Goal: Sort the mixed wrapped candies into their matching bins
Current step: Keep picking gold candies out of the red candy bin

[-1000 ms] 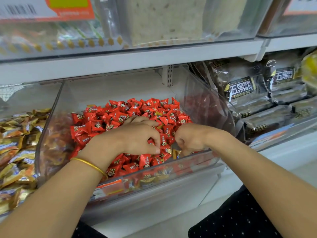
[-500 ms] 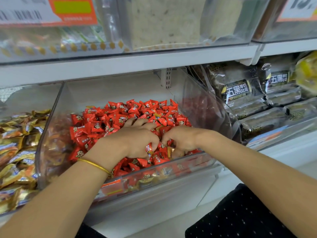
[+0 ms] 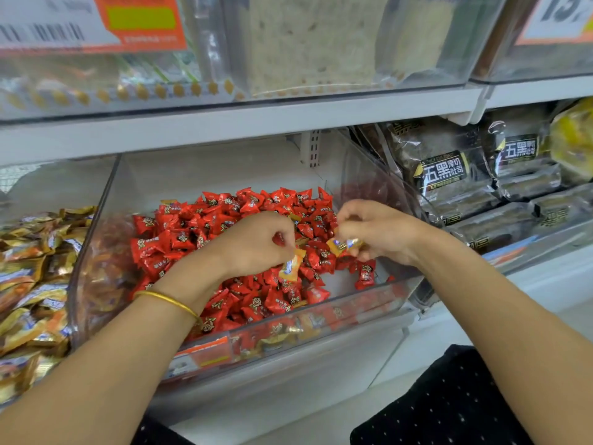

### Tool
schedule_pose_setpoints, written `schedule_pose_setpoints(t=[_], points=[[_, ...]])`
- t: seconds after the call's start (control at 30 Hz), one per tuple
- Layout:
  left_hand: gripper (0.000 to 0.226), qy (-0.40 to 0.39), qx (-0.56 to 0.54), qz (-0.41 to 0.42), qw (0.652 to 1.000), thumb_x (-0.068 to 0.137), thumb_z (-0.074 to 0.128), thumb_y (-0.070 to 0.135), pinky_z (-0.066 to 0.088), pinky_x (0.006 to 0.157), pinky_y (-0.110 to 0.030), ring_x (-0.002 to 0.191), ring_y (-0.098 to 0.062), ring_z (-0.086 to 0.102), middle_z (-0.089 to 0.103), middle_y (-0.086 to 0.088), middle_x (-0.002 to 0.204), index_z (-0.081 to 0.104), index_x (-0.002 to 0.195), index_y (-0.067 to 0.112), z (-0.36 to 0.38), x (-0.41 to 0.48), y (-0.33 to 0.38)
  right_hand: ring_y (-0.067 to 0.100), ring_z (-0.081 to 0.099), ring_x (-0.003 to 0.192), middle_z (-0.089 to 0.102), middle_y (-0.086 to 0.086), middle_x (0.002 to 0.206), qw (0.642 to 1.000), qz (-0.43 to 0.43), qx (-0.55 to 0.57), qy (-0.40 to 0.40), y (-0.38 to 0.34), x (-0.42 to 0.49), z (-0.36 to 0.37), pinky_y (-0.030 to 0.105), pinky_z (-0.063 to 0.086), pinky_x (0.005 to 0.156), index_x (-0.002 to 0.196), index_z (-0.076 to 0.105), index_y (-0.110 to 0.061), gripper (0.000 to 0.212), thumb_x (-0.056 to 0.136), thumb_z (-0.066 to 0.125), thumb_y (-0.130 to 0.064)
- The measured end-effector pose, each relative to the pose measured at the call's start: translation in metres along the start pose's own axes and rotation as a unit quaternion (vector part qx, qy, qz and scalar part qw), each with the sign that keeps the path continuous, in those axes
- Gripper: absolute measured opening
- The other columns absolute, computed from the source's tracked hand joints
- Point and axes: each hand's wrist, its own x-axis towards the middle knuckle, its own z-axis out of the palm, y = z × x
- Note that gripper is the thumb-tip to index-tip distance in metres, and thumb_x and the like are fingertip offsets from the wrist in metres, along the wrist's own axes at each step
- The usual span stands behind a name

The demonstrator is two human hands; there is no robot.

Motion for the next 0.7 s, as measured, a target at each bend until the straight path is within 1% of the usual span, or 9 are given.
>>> schedule_pose_setpoints(t=[0.1, 0.23, 0.3, 0.4, 0.43, 0.5, 0.57, 0.6, 0.7], points=[[0.007, 0.055, -0.081, -0.008, 0.995, 0.085, 0.067, 0.017, 0.044, 0.088, -0.025, 0.098, -0.011, 0.059, 0.065, 0.002, 0.101, 0.067, 0.083, 0.011, -0.002, 0.000, 0.003, 0.014, 0.048, 0.051, 0.052, 0.006, 0.070, 0.989, 0.062, 0.131, -0.010, -0.004, -0.001, 0.006, 0.017, 0.038, 0.039, 0.094, 0.054, -0.015, 0.006, 0.091, 0.051, -0.010], [0.005, 0.081, -0.116, 0.006, 0.990, 0.084, 0.067, 0.017, 0.046, 0.075, -0.020, 0.080, -0.008, 0.059, 0.065, 0.003, 0.085, 0.066, 0.078, 0.015, -0.001, -0.001, 0.010, 0.013, 0.056, 0.059, 0.060, 0.003, 0.073, 0.965, 0.071, 0.200, -0.153, -0.007, -0.003, 0.017, 0.018, 0.044, 0.043, 0.095, 0.060, -0.014, 0.025, 0.084, 0.063, -0.036], [0.002, 0.083, -0.126, 0.009, 0.989, 0.084, 0.067, 0.016, 0.048, 0.075, -0.023, 0.081, -0.011, 0.060, 0.066, 0.000, 0.087, 0.067, 0.082, 0.015, 0.000, -0.001, 0.011, 0.011, 0.053, 0.057, 0.059, 0.000, 0.069, 0.964, 0.052, 0.191, -0.175, -0.007, -0.003, 0.022, 0.017, 0.042, 0.042, 0.082, 0.060, -0.015, 0.019, 0.076, 0.068, -0.031], [0.013, 0.087, -0.131, -0.002, 0.988, 0.083, 0.068, 0.017, 0.048, 0.073, -0.023, 0.078, -0.011, 0.058, 0.063, -0.002, 0.089, 0.061, 0.094, 0.013, 0.001, -0.003, 0.010, 0.009, 0.050, 0.050, 0.057, -0.002, 0.061, 0.976, 0.049, 0.155, -0.145, -0.007, -0.002, 0.020, 0.016, 0.037, 0.039, 0.071, 0.054, -0.018, 0.018, 0.082, 0.068, -0.021], [0.016, 0.073, -0.135, -0.004, 0.988, 0.082, 0.069, 0.016, 0.048, 0.071, -0.020, 0.076, -0.008, 0.057, 0.062, -0.002, 0.088, 0.059, 0.094, 0.013, 0.000, -0.005, 0.009, 0.009, 0.050, 0.049, 0.056, -0.003, 0.061, 0.982, 0.049, 0.131, -0.125, -0.007, -0.001, 0.017, 0.016, 0.037, 0.039, 0.072, 0.055, -0.019, 0.017, 0.084, 0.067, -0.018], [0.016, -0.029, -0.112, 0.017, 0.993, 0.080, 0.071, 0.017, 0.044, 0.068, -0.011, 0.076, -0.003, 0.056, 0.061, 0.002, 0.089, 0.062, 0.093, 0.014, 0.000, -0.011, 0.010, 0.011, 0.053, 0.052, 0.057, -0.002, 0.066, 0.992, 0.039, 0.079, -0.091, -0.006, -0.003, 0.010, 0.017, 0.039, 0.040, 0.077, 0.060, -0.019, 0.012, 0.086, 0.063, -0.011], [0.013, -0.159, 0.007, 0.052, 0.986, 0.081, 0.071, 0.020, 0.041, 0.075, -0.009, 0.085, -0.003, 0.052, 0.058, 0.011, 0.091, 0.069, 0.094, 0.018, 0.005, -0.014, 0.011, 0.013, 0.057, 0.057, 0.063, 0.003, 0.075, 0.992, 0.033, 0.031, -0.117, -0.006, -0.004, 0.010, 0.017, 0.039, 0.041, 0.079, 0.063, -0.015, 0.015, 0.085, 0.056, -0.003], [0.013, -0.193, 0.074, 0.064, 0.976, 0.081, 0.070, 0.023, 0.038, 0.081, -0.013, 0.091, -0.005, 0.047, 0.053, 0.016, 0.090, 0.070, 0.094, 0.021, 0.008, -0.015, 0.009, 0.013, 0.058, 0.059, 0.066, 0.005, 0.080, 0.988, 0.039, -0.001, -0.152, -0.005, -0.005, 0.013, 0.017, 0.039, 0.042, 0.079, 0.063, -0.014, 0.017, 0.085, 0.054, -0.001], [0.011, -0.198, 0.190, 0.059, 0.960, 0.080, 0.070, 0.028, 0.032, 0.095, -0.023, 0.099, -0.008, 0.034, 0.044, 0.020, 0.089, 0.071, 0.092, 0.028, 0.011, -0.012, 0.002, 0.016, 0.059, 0.068, 0.070, 0.007, 0.087, 0.957, 0.050, -0.208, -0.196, -0.004, -0.004, 0.025, 0.020, 0.043, 0.050, 0.081, 0.066, -0.014, 0.018, 0.084, 0.052, -0.003]])
